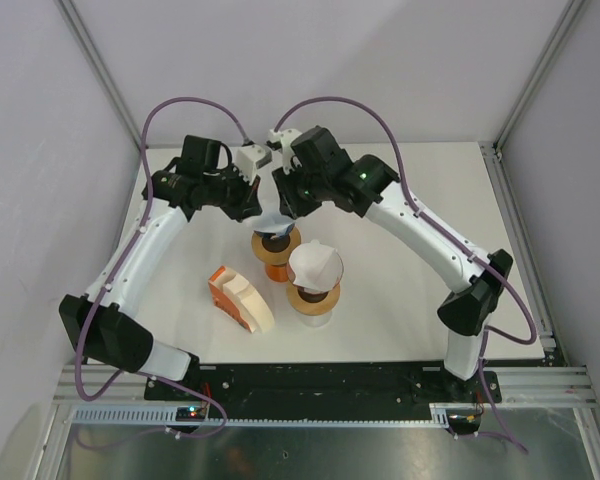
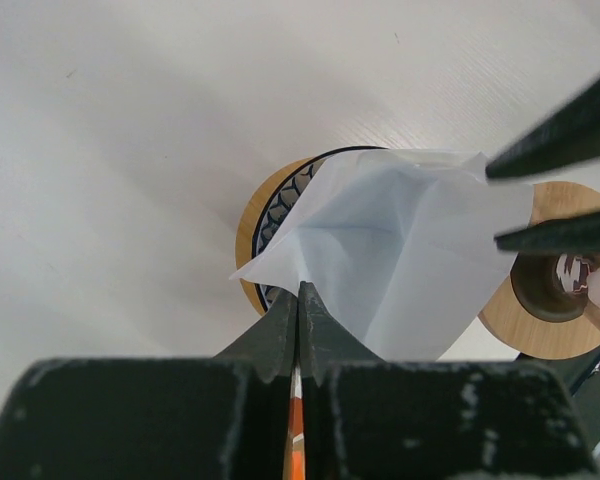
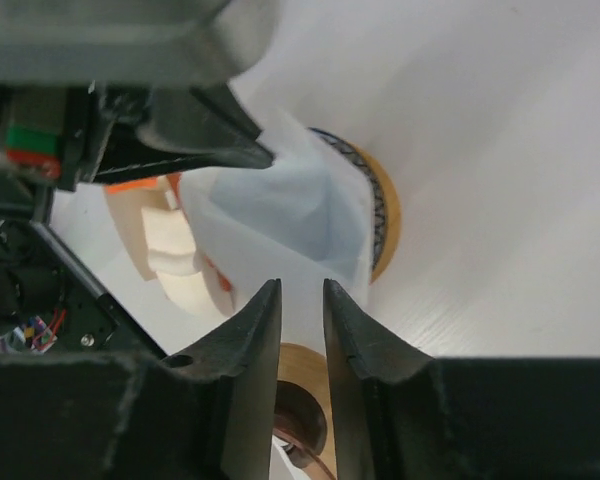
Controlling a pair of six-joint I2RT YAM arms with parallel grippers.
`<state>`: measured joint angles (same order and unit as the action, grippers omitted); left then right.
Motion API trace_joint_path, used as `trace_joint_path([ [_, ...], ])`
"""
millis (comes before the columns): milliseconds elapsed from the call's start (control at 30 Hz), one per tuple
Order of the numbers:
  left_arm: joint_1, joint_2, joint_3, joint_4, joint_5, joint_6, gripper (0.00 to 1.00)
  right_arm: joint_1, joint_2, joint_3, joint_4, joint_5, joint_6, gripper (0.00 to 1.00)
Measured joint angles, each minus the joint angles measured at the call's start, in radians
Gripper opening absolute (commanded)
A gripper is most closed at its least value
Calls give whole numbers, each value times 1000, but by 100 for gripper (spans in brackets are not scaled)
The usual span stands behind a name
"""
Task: Place the coffee filter in the dripper
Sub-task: Place the coffee filter in the coffee dripper.
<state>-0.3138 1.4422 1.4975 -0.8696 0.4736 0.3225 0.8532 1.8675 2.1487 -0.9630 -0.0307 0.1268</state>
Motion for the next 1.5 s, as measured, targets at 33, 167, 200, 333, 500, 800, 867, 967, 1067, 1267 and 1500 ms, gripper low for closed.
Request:
trace_joint_path([
  [33,0,0,0,0,0,0,3,2,-17,-42,32,-23,0,19],
  [167,0,0,0,0,0,0,5,5,-45,-139,130,-91,3,8],
  [200,0,0,0,0,1,0,6,6,-42,-143,145,-101,3,6],
  [333,1,0,0,0,4,0,8,6,-18,-132,182,-125,-7,1],
  [500,12,0,0,-15,2,0,22,6,29,-101,202,-123,-18,0],
  [800,65,0,0,-54,11,0,43,6,37,-137,240,-110,-38,0],
  [867,74,2,0,-69,11,0,49,6,37,-148,246,-108,-44,0],
  [967,88,5,0,-82,27,-4,56,6,37,-155,250,-105,-55,0],
  [1067,105,5,0,-80,58,-11,58,6,37,-155,245,-104,-67,0],
  [1267,139,5,35,-21,145,-27,59,8,45,-191,134,-92,-97,0],
  [1500,145,5,53,-6,188,-31,57,13,46,-193,106,-67,-116,0],
])
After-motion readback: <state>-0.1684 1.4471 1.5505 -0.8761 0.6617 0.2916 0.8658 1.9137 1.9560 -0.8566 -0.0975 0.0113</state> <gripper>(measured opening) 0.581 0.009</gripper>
